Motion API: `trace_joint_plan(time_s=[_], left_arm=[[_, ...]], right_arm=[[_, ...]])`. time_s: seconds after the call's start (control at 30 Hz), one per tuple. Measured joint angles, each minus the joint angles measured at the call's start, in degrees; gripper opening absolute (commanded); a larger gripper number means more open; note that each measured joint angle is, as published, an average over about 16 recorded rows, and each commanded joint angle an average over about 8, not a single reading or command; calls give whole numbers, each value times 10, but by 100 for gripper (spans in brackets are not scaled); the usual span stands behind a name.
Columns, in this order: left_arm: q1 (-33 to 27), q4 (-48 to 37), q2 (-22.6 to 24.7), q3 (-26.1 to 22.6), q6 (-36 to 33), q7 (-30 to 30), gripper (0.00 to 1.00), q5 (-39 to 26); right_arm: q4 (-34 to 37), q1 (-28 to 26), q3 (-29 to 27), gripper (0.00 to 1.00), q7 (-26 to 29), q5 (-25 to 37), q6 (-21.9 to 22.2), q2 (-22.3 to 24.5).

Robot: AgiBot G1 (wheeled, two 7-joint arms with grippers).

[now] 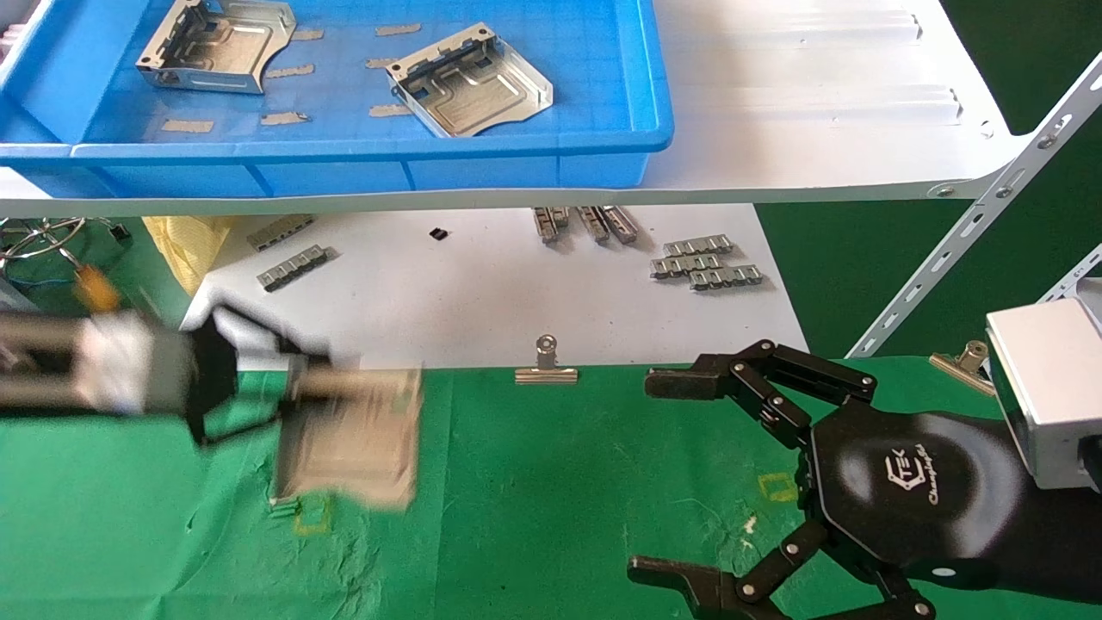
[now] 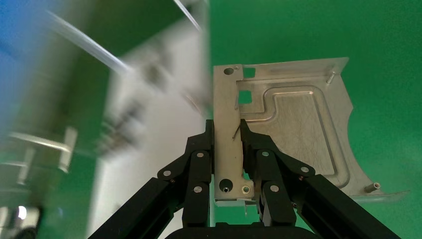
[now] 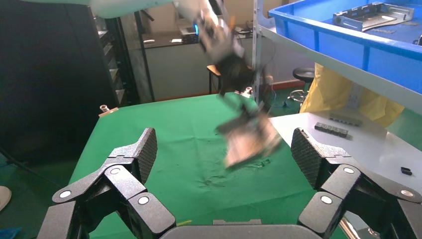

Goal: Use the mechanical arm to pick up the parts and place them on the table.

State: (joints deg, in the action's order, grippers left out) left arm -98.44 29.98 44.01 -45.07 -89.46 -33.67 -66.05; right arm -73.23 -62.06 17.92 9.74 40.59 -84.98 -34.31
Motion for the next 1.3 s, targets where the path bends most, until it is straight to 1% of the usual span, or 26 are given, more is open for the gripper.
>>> trace_joint_plan(time_s=[0.17, 0.33, 0.37, 0.4, 0.6, 0.63, 0.67, 0.83, 1.07, 1.3], left_arm=[[-2, -63, 22, -31, 10, -63, 0, -51], [-6, -131, 42, -44, 11, -96, 0, -70], [-7, -142, 46, -46, 11, -101, 4, -73], [-8, -153, 49, -48, 10, -105, 14, -75], [-18, -199, 63, -59, 8, -126, 89, -91], [-19, -205, 66, -60, 7, -129, 98, -93], [-20, -211, 68, -62, 7, -131, 100, -95], [-25, -234, 78, -67, 12, -144, 100, -102], [-32, -259, 86, -63, 15, -158, 100, -96], [-40, -275, 84, -56, 2, -149, 100, -84]], right_arm=[[0, 0, 0, 100, 0, 0, 0, 0], [0, 0, 0, 100, 0, 0, 0, 0], [0, 0, 0, 100, 0, 0, 0, 0], [0, 0, 0, 100, 0, 0, 0, 0], [0, 0, 0, 100, 0, 0, 0, 0], [0, 0, 0, 100, 0, 0, 0, 0], [0, 0, 0, 100, 0, 0, 0, 0], [0, 0, 1, 100, 0, 0, 0, 0], [0, 0, 1, 100, 0, 0, 0, 0], [0, 0, 1, 100, 0, -1, 0, 0]])
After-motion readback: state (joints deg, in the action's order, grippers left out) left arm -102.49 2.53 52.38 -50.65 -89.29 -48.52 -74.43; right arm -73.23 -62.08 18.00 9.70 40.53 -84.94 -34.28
